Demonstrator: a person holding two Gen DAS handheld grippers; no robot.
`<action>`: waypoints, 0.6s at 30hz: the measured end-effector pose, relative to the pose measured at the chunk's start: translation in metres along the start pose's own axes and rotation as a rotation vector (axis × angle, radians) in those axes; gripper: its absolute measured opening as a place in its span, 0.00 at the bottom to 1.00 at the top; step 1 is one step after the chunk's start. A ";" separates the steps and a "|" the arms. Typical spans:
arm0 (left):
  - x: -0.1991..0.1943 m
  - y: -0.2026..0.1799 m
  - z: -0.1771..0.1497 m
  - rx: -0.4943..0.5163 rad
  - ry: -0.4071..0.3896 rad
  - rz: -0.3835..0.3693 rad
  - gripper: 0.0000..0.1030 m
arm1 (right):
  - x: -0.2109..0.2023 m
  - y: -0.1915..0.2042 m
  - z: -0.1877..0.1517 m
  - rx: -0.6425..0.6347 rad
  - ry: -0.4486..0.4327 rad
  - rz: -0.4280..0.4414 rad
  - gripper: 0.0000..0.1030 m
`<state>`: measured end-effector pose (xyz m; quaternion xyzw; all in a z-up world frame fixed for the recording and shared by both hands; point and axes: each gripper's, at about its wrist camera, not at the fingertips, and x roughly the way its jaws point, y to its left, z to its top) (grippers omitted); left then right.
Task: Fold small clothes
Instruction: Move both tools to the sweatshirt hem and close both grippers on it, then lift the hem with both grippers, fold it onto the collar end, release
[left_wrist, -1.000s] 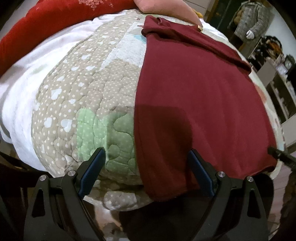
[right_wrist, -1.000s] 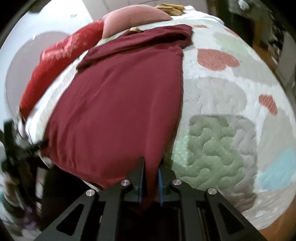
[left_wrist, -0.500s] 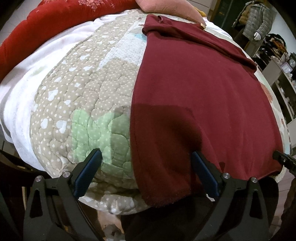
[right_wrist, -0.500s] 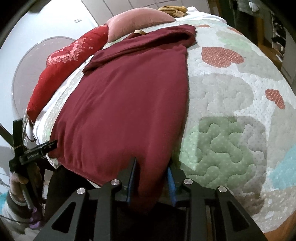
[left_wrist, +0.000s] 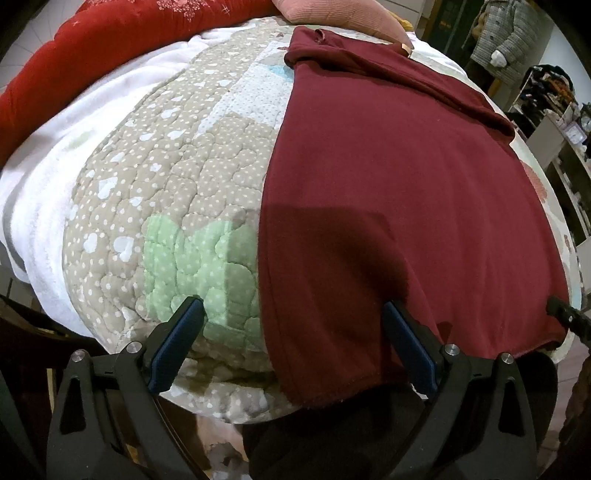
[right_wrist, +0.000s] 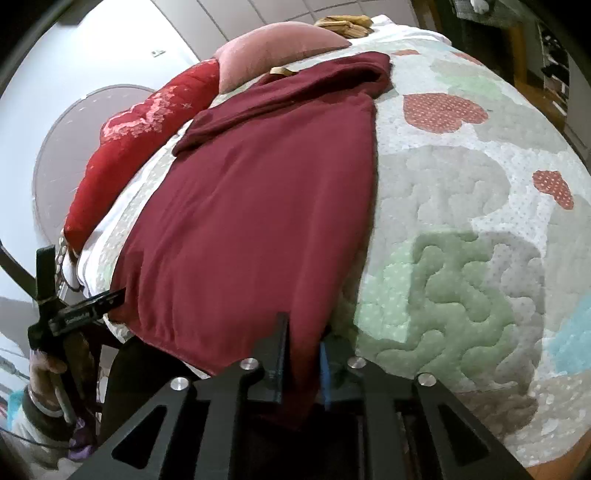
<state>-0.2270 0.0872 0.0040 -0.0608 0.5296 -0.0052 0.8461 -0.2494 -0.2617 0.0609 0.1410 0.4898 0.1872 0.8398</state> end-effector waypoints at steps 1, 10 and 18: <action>0.001 -0.001 0.000 0.001 -0.002 0.006 0.95 | 0.002 0.002 0.000 -0.013 0.002 -0.003 0.17; -0.017 0.014 0.001 -0.027 -0.038 -0.053 0.23 | -0.002 0.008 0.000 0.000 -0.024 0.027 0.09; -0.028 0.006 -0.007 0.025 -0.033 -0.100 0.06 | -0.025 0.016 -0.001 -0.010 -0.058 0.054 0.09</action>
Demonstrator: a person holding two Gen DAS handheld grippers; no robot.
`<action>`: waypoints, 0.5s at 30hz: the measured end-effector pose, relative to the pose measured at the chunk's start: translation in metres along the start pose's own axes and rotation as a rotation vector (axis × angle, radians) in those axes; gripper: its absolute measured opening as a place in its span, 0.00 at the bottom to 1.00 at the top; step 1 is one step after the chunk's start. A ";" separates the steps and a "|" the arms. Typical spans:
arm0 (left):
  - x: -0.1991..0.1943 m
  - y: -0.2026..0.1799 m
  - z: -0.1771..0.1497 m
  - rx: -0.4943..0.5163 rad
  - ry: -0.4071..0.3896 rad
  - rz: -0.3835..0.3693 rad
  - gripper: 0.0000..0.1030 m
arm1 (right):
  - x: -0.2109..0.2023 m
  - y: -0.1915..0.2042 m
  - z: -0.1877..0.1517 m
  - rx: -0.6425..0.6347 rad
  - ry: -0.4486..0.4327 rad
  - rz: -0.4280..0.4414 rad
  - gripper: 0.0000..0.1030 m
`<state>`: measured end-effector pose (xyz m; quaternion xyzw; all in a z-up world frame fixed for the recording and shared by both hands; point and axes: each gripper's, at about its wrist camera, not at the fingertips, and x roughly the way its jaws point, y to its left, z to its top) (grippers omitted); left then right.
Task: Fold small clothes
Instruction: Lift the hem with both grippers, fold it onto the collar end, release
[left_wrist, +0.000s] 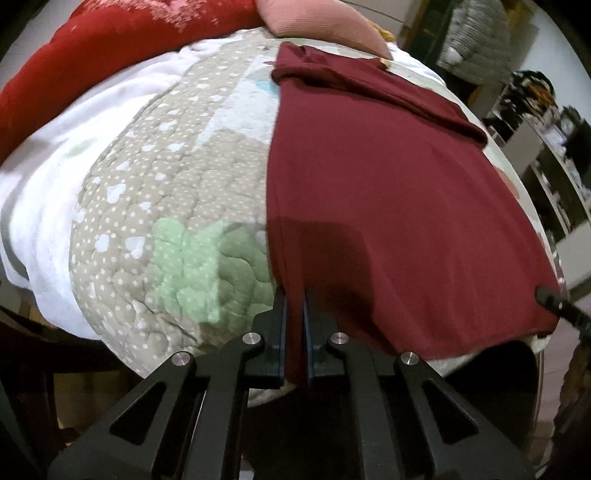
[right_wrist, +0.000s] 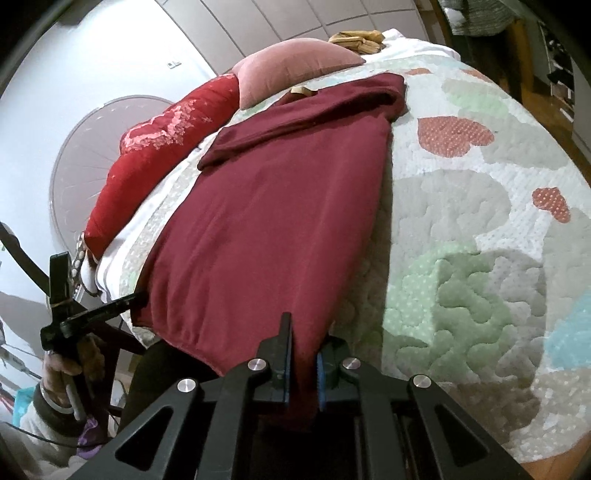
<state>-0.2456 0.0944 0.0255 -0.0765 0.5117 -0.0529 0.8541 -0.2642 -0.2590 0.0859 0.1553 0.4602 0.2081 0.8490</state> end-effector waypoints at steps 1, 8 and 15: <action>0.000 0.000 -0.001 0.002 -0.001 -0.005 0.06 | -0.001 0.001 0.000 -0.003 -0.001 -0.002 0.09; -0.008 0.008 -0.008 -0.010 0.005 -0.050 0.05 | -0.012 0.008 -0.005 -0.022 -0.002 0.001 0.08; -0.016 0.011 -0.025 0.004 0.034 -0.081 0.05 | -0.020 0.000 -0.024 -0.022 0.048 0.019 0.08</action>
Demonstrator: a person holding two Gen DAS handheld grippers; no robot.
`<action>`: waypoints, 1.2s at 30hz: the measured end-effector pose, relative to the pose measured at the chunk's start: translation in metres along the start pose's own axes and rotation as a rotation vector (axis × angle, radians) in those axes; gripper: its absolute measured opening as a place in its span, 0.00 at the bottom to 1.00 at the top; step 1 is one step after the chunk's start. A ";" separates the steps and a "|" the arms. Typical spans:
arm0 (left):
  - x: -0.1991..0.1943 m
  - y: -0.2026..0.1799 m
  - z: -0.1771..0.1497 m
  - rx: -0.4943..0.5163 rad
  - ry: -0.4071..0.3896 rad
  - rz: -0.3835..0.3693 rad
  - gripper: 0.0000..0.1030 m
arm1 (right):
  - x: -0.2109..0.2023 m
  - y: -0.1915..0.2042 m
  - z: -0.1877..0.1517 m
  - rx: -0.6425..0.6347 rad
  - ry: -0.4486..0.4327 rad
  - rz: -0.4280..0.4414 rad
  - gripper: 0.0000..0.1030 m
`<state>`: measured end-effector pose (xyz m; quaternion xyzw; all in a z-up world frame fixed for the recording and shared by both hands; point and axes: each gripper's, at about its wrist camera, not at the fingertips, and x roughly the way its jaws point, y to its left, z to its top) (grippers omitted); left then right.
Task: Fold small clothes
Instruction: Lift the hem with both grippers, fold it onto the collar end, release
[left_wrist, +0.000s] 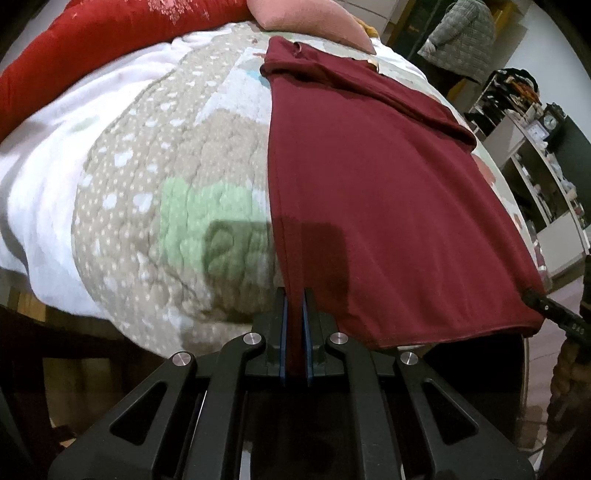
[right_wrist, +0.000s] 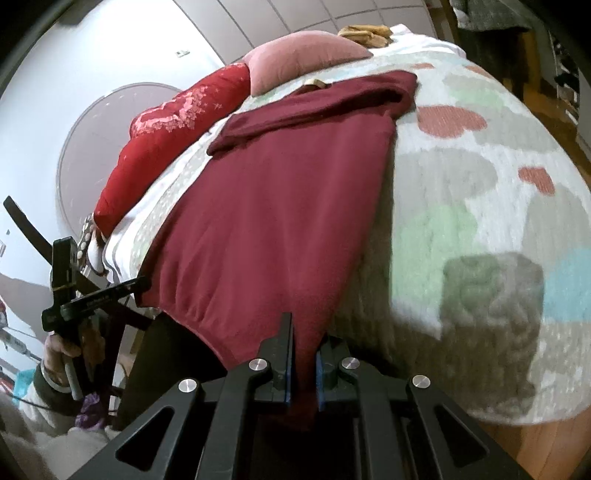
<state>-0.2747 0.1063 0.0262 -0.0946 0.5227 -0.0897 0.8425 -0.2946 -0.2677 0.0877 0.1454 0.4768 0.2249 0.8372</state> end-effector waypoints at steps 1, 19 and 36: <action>0.000 0.000 -0.002 0.003 0.003 0.000 0.05 | 0.000 -0.003 -0.003 0.015 0.006 0.010 0.08; -0.026 -0.017 0.072 0.033 -0.089 -0.083 0.05 | -0.022 -0.009 0.077 0.094 -0.129 0.257 0.08; 0.059 -0.031 0.255 0.030 -0.181 -0.004 0.05 | 0.053 -0.057 0.241 0.138 -0.198 0.108 0.08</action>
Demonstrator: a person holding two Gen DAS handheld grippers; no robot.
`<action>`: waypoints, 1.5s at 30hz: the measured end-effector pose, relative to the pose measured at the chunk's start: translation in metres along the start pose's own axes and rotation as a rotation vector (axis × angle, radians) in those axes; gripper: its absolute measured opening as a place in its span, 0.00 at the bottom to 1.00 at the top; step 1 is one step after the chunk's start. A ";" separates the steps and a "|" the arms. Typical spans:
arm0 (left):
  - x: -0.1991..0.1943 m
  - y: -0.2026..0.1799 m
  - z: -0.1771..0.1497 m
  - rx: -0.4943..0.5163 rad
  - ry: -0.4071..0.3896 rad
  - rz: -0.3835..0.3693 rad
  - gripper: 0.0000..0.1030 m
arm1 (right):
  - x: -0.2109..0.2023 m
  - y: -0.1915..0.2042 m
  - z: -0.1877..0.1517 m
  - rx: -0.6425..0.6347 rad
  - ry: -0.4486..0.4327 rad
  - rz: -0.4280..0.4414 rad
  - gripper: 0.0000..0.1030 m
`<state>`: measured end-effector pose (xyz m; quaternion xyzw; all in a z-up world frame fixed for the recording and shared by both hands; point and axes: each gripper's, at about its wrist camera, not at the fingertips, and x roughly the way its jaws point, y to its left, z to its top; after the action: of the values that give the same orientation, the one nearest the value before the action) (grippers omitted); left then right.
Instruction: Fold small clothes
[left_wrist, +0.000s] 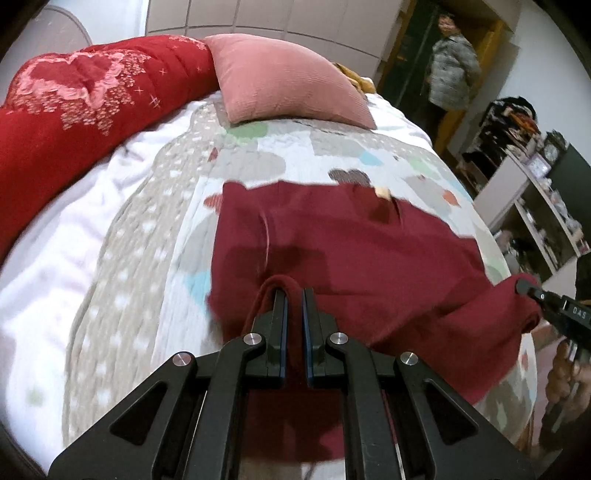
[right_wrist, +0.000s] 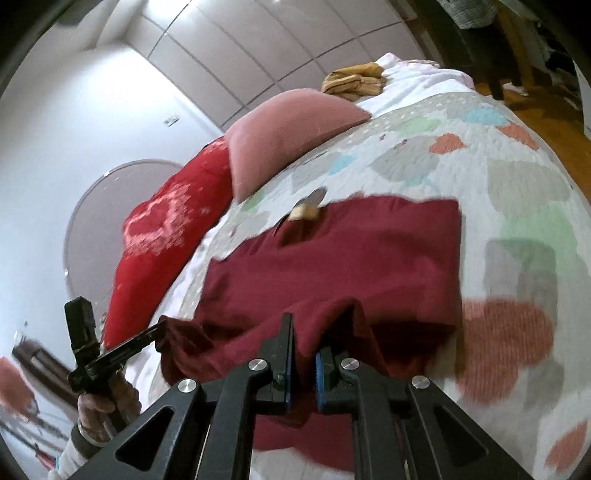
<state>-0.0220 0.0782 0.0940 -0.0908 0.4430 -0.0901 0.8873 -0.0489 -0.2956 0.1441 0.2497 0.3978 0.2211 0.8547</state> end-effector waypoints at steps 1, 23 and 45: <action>0.008 0.001 0.007 -0.007 -0.003 0.007 0.05 | 0.007 -0.003 0.009 0.012 -0.007 -0.009 0.08; 0.024 0.006 0.057 -0.075 0.026 0.019 0.07 | 0.074 -0.027 0.088 0.063 0.147 -0.205 0.11; 0.021 -0.006 0.059 -0.044 -0.071 0.014 0.80 | 0.076 0.010 0.065 -0.208 0.078 -0.337 0.48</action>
<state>0.0370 0.0725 0.1143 -0.1102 0.4138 -0.0710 0.9009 0.0451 -0.2604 0.1439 0.0813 0.4419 0.1241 0.8847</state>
